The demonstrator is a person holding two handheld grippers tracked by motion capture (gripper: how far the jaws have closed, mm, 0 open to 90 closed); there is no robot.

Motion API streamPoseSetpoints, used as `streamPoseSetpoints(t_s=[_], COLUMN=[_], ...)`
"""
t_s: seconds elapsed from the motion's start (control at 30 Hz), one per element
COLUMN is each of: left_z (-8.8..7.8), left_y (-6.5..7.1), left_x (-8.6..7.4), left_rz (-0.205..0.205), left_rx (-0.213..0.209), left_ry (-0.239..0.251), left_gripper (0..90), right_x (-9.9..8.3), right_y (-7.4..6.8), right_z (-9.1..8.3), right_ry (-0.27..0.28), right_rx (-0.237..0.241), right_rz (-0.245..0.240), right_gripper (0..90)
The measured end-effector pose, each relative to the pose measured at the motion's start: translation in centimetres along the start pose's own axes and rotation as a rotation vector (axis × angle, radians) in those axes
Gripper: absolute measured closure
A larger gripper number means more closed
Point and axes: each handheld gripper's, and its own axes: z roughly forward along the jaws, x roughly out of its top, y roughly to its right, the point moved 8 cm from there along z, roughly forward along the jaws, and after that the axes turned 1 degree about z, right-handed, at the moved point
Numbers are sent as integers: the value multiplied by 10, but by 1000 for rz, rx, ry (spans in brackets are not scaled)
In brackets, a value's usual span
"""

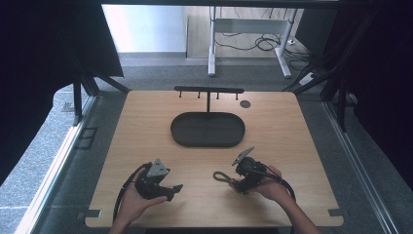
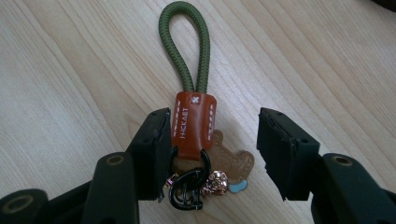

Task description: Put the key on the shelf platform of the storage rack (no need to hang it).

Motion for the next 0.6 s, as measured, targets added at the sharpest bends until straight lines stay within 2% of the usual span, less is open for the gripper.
streamPoseSetpoints(t_s=[0.5,0.6], left_z=[1,-2], left_y=[0,3], left_x=[0,2], left_rz=[0,1], left_rx=[-2,-24], left_ry=[-4,14], left_gripper=[267,267], right_x=[2,2], right_y=[-9,-12], right_z=[19,24], right_ry=[-62,-76], right_rx=[21,22], right_rz=[-26,-29], right_gripper=[484,502])
